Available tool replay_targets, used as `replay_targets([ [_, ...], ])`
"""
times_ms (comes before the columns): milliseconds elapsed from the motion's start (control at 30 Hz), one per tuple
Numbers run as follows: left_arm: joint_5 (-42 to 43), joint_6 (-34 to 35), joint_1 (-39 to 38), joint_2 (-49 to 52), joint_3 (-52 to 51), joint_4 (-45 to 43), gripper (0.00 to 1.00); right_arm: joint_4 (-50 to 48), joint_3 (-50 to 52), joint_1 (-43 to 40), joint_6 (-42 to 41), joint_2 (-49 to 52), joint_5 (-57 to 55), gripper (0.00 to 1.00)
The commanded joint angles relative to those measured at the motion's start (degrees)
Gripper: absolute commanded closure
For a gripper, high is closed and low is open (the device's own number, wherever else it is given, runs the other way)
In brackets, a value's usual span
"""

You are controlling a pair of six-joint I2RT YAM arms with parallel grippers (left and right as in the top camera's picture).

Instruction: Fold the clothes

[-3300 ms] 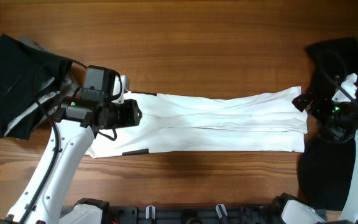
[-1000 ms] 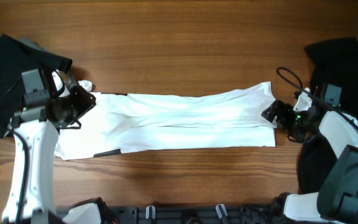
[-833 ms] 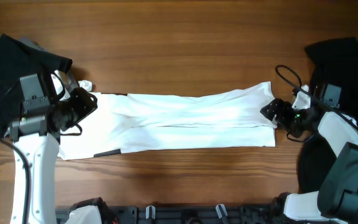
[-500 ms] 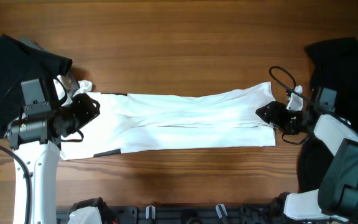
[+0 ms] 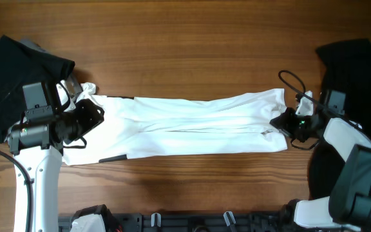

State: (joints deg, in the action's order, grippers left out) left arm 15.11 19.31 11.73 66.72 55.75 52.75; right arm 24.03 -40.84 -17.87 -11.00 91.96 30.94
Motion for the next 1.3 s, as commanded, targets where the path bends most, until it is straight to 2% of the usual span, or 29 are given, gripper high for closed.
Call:
replay_targets([
  [0,0.9,-2.4,-0.3,-1.4,-0.2,0.1,0.49,2.6,-4.3,0.1,-4.3,-6.1,-8.7,0.96],
  [67,1.1,-2.4,-0.3,-1.5,-0.2,0.1,0.49,6.0,-5.9,0.1,-8.1,-8.2,-16.3,0.96],
  [133,1.6,-2.4,-0.3,-2.0,-0.2,0.2,0.49,9.0,-8.0,0.1,-8.4,-10.0,-20.9,0.96],
  [300,1.6,-2.4,-0.3,-2.6,-0.2,-0.2,0.48,13.2,-12.0,0.2,-5.3,-12.7,-20.7,0.96],
  [533,1.6,-2.4,-0.3,-2.7,-0.2,-0.4,0.48,13.6,-12.1,3.4,-0.5,-13.4,-12.6,0.96],
  [867,1.6,-2.4,-0.3,-2.7,-0.2,-1.0,0.48,12.8,-12.1,22.4,-4.2,-13.3,-10.7,0.96],
  [1067,1.6,-2.4,-0.3,-2.7,-0.2,-1.0,0.48,7.2,-12.1,37.3,-16.9,-13.1,-10.7,0.96],
  [1267,1.6,-2.4,-0.3,-2.7,-0.2,-1.1,0.49,-1.0,-12.1,47.6,-24.2,-9.2,-12.7,0.96],
])
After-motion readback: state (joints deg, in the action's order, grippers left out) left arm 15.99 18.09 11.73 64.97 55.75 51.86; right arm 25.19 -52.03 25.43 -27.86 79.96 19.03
